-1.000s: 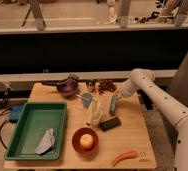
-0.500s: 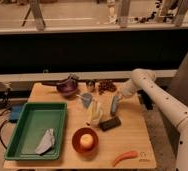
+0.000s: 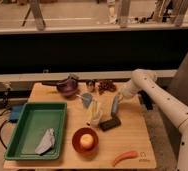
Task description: Wipe table surface with sponge
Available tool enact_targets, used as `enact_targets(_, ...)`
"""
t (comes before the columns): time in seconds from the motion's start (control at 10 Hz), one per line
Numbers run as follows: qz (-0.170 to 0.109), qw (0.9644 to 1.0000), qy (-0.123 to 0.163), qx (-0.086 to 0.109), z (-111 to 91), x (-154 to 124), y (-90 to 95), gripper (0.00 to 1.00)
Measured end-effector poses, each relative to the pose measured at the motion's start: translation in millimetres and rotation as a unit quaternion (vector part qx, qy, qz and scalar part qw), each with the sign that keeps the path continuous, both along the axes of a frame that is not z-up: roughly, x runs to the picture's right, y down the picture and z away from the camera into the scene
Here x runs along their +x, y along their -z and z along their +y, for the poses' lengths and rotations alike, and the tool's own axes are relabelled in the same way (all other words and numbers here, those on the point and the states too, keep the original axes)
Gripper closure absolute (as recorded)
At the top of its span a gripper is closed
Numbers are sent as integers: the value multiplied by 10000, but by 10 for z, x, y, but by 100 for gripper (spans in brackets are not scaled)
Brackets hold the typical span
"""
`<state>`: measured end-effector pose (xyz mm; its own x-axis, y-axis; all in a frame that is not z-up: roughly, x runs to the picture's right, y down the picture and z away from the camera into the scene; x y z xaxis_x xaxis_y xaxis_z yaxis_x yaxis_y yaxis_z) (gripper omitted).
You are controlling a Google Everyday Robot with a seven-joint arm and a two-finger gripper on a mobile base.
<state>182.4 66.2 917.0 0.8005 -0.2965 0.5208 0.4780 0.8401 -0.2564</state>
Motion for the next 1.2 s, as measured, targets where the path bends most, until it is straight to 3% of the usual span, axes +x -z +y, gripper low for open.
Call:
enact_targets(0.2,86,9998,-84,-173,42,73,-42,97)
enact_targets(0.6,447,9968,-407,-528,108,592,49,97)
enact_targets(0.9,768,9924,-725,-638,73,949,62,97)
enact_targets(1.2,860,9895,-956,-658,-73,1050,-125,97)
